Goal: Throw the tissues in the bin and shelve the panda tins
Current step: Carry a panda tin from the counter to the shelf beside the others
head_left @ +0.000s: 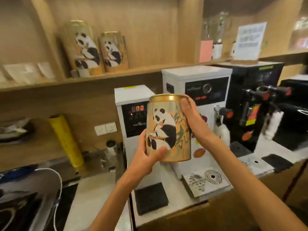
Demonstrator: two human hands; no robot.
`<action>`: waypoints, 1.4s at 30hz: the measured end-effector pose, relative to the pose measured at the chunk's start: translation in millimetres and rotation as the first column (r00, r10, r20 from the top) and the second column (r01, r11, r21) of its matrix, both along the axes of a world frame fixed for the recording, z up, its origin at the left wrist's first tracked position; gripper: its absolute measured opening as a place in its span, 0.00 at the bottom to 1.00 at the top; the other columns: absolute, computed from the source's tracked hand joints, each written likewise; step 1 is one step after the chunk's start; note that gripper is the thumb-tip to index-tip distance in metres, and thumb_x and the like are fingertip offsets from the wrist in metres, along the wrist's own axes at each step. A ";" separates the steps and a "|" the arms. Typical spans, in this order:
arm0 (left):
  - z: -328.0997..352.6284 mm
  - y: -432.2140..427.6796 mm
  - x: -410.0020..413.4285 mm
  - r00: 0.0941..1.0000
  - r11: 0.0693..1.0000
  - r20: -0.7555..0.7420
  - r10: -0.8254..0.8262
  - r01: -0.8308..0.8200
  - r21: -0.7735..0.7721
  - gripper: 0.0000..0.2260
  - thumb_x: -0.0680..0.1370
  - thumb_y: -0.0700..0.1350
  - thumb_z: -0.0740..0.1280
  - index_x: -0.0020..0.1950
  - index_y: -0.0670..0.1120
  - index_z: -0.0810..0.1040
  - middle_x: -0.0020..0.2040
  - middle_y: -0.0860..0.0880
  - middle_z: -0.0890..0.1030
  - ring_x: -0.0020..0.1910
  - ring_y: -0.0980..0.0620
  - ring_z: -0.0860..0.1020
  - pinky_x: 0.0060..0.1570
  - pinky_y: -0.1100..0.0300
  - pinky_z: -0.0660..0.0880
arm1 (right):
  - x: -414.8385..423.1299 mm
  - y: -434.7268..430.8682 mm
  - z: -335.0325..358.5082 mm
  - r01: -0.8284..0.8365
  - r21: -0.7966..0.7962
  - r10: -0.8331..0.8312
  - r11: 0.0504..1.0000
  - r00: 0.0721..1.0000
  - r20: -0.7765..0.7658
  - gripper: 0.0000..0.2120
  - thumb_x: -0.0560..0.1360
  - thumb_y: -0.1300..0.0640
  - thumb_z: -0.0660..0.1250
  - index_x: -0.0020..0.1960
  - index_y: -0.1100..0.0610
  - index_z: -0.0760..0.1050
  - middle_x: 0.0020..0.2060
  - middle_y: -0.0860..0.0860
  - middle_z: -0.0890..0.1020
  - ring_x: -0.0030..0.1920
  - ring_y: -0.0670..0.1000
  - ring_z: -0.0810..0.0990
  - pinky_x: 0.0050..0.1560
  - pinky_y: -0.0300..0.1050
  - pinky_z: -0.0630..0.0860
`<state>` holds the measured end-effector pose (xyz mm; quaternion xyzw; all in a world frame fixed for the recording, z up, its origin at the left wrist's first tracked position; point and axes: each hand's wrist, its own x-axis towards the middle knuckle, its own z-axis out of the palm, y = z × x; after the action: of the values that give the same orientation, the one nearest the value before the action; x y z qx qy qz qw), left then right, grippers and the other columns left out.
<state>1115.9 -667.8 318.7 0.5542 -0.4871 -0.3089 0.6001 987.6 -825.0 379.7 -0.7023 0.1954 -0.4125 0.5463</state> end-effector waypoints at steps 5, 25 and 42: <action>87.4 -66.3 54.1 0.991 0.980 0.072 0.112 -0.098 -0.172 0.44 0.64 0.59 0.79 0.73 0.66 0.58 0.61 0.61 0.80 0.61 0.58 0.81 0.49 0.65 0.81 | 57.8 -73.6 107.3 -0.222 -0.146 0.235 0.964 0.969 0.078 0.38 0.73 0.30 0.56 0.76 0.49 0.58 0.70 0.53 0.73 0.68 0.52 0.75 0.70 0.59 0.70; 249.8 -349.2 299.3 0.833 0.897 0.365 0.416 -0.310 -0.316 0.47 0.68 0.64 0.74 0.77 0.63 0.47 0.78 0.50 0.61 0.74 0.50 0.64 0.65 0.61 0.66 | 284.3 -326.5 264.2 -0.367 -0.151 0.316 0.918 0.906 -0.281 0.43 0.70 0.32 0.67 0.77 0.40 0.50 0.74 0.54 0.65 0.71 0.62 0.68 0.65 0.74 0.68; 217.1 -462.9 352.5 0.800 0.868 0.421 0.428 -0.493 0.054 0.41 0.73 0.57 0.74 0.78 0.50 0.55 0.75 0.47 0.68 0.73 0.47 0.68 0.71 0.49 0.65 | 370.4 -466.7 200.2 -0.457 0.095 0.466 0.885 0.865 -0.184 0.47 0.66 0.42 0.77 0.77 0.49 0.58 0.70 0.56 0.72 0.69 0.60 0.70 0.70 0.68 0.67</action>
<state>1468.4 -1130.6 535.7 0.7533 -0.4216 -0.0730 0.4996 1358.1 -1291.7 579.9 -0.7533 0.0859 -0.1920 0.6231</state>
